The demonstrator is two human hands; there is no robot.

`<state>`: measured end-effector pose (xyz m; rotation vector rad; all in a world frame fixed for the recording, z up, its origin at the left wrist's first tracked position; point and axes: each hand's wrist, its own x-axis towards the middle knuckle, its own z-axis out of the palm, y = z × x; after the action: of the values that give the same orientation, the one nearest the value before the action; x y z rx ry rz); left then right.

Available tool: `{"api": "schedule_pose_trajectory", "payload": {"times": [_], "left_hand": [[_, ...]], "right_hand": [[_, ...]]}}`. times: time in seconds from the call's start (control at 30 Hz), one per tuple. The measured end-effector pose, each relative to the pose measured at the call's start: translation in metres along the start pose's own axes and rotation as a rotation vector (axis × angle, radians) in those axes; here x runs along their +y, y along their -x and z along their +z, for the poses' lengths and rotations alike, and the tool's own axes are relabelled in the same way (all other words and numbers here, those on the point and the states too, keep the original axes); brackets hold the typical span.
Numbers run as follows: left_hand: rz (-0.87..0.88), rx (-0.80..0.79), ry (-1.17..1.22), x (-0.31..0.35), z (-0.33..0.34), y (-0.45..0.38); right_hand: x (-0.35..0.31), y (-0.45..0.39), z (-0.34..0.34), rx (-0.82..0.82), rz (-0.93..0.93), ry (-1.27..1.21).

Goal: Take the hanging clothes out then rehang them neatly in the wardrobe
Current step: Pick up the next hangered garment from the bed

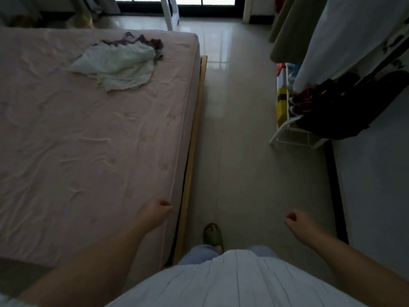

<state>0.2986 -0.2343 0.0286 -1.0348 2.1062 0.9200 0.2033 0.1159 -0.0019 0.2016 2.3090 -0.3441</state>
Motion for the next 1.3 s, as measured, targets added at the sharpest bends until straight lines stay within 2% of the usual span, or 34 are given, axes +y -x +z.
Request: {"api": "schedule_pose_trajectory", "payload": {"times": [0.17, 0.27, 0.4, 0.57, 0.7, 0.87, 1.03, 1.13, 1.3], "left_hand": [[-0.042, 0.04, 0.09, 0.048, -0.034, -0.039], [-0.138, 0.055, 0.178, 0.066, -0.041, -0.06], [-0.294, 0.096, 0.293, 0.095, -0.043, -0.082], [-0.362, 0.151, 0.433, 0.152, -0.066, -0.114], [-0.384, 0.228, 0.529, 0.181, -0.098, -0.147], [-0.44, 0.202, 0.6, 0.189, -0.141, -0.206], [-0.494, 0.169, 0.581, 0.186, -0.212, -0.27], [-0.492, 0.244, 0.561, 0.195, -0.274, -0.306], [-0.438, 0.337, 0.65, 0.218, -0.359, -0.364]], "right_hand": [[-0.065, -0.057, -0.062, -0.022, -0.086, 0.04], [-0.104, -0.108, -0.101, -0.042, -0.15, 0.079], [-0.164, -0.175, -0.163, -0.074, -0.269, 0.22], [-0.245, -0.235, -0.229, -0.092, -0.392, 0.393], [-0.305, -0.273, -0.246, -0.115, -0.456, 0.426], [-0.386, -0.318, -0.258, -0.158, -0.472, 0.443], [-0.489, -0.363, -0.284, -0.122, -0.48, 0.495], [-0.552, -0.385, -0.295, -0.075, -0.521, 0.496], [-0.649, -0.414, -0.3, -0.098, -0.577, 0.538]]}}
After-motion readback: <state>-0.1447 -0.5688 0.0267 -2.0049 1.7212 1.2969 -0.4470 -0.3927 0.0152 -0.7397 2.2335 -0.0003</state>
